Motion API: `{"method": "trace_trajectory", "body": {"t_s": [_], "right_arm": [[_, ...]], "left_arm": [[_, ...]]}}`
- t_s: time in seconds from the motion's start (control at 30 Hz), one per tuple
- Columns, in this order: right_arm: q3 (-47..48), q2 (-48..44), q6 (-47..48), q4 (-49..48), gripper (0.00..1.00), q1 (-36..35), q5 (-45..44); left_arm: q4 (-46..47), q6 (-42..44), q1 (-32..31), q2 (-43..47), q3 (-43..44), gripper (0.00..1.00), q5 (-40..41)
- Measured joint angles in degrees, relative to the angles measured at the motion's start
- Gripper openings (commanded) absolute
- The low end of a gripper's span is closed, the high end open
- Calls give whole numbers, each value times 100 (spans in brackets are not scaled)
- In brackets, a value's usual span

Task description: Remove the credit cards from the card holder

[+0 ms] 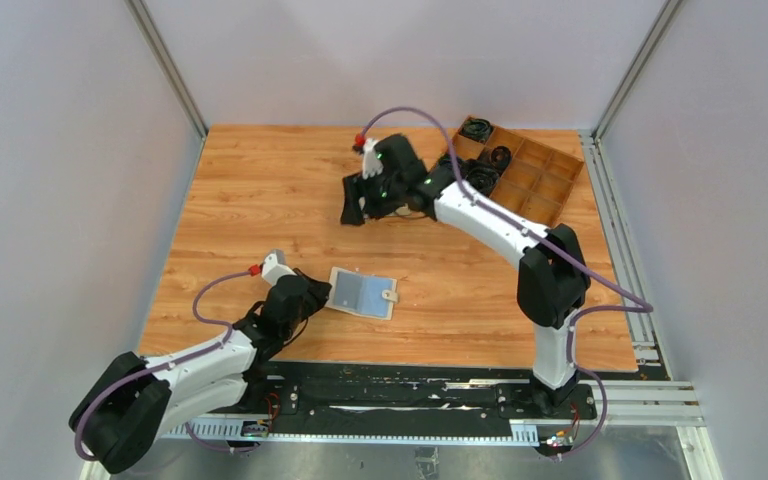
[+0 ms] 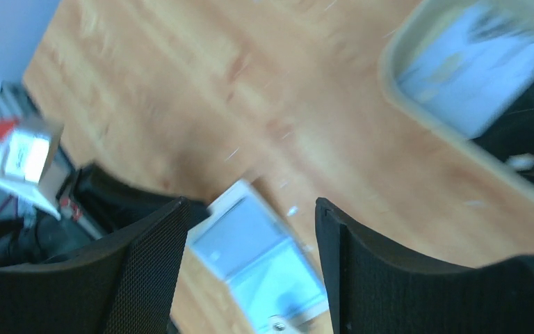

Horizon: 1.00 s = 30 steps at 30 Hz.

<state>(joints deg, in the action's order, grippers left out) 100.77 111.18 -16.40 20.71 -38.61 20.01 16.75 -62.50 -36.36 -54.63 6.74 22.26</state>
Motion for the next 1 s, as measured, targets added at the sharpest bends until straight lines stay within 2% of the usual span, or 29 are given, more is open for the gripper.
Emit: {"method": "trace_trajectory", "body": {"t_s": [0.1, 0.33, 0.67, 1.0], "right_arm": [[-638, -59, -33, -173, 70, -560, -17], [-1443, 243, -457, 2, 70, -1008, -721], [-1272, 448, -999, 52, 70, -1314, -1224], [-557, 872, -1130, 476, 71, -1539, -1622]], "left_arm": [[42, 85, 57, 166, 94, 0, -208], [35, 42, 216, 522, 118, 0, -365], [155, -76, 444, -63, 85, 0, -713], [203, -74, 446, -92, 85, 0, -767]]}}
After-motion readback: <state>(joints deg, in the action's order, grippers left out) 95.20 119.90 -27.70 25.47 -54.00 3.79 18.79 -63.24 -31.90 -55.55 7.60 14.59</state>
